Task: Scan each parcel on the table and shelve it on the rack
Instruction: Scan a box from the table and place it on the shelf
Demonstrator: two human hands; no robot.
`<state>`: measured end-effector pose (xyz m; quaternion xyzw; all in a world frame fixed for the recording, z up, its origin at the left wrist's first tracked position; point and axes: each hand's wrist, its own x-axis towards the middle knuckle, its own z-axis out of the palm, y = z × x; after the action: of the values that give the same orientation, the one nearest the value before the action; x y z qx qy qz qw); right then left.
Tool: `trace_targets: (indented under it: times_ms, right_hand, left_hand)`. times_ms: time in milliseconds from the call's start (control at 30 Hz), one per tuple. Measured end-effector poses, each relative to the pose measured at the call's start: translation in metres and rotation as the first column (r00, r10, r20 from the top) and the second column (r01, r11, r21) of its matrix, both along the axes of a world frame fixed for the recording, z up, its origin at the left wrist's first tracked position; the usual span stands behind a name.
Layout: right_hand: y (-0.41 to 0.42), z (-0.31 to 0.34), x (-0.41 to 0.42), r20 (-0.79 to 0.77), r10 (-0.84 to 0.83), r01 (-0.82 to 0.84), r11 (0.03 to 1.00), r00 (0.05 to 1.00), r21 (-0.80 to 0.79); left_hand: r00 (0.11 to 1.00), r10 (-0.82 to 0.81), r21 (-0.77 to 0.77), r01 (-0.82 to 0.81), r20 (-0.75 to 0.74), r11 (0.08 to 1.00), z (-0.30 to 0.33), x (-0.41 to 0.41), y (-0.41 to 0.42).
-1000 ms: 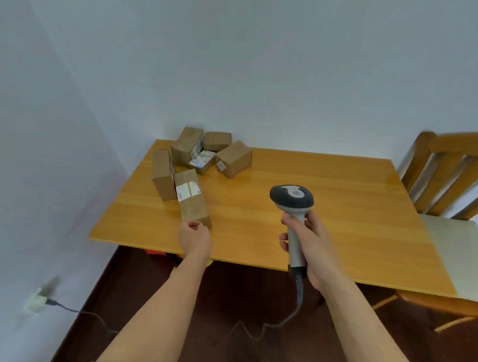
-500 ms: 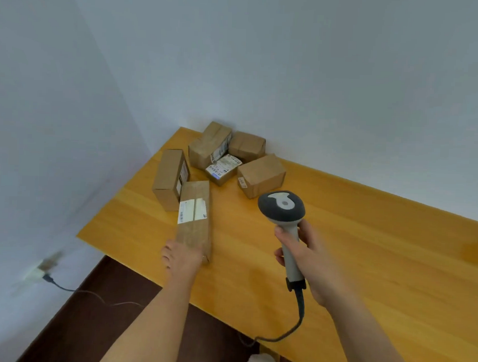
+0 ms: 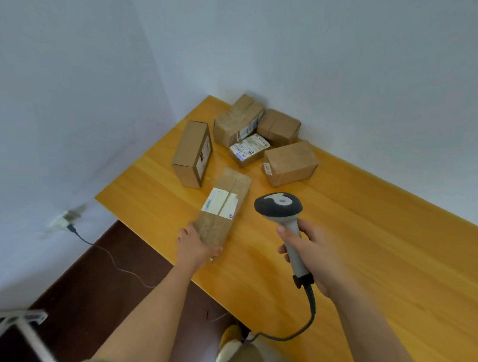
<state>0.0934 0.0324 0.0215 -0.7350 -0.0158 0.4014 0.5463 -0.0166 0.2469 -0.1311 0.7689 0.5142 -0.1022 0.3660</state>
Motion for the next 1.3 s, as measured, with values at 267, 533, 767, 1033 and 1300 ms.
trace_targets:
  times_ms: [267,533,767,1033,1300]
  right_hand:
    - [0.01,0.01,-0.017,0.018,0.231,-0.23,0.972,0.973,-0.04]
    - [0.014,0.029,-0.027,0.033,0.249,-0.247,0.967,0.968,-0.06]
    - [0.009,0.037,-0.033,0.038,0.217,-0.216,0.976,0.976,-0.027]
    - [0.015,0.027,-0.046,0.089,-0.079,0.072,0.994,0.993,0.081]
    - [0.064,0.014,-0.079,0.157,-0.184,0.14,0.957,0.97,0.253]
  left_hand:
    - [0.935,-0.349,0.144,0.354,-0.057,0.924,0.005,-0.017,0.009]
    - [0.885,-0.449,0.23,0.465,-0.12,0.855,0.009,-0.028,0.023]
    - [0.878,-0.46,0.216,0.479,-0.133,0.851,0.01,-0.025,0.025]
    - [0.921,-0.371,0.077,0.381,-0.123,0.921,0.022,-0.052,0.01]
    - [0.944,0.085,-0.402,0.053,0.317,0.914,0.091,-0.096,0.02]
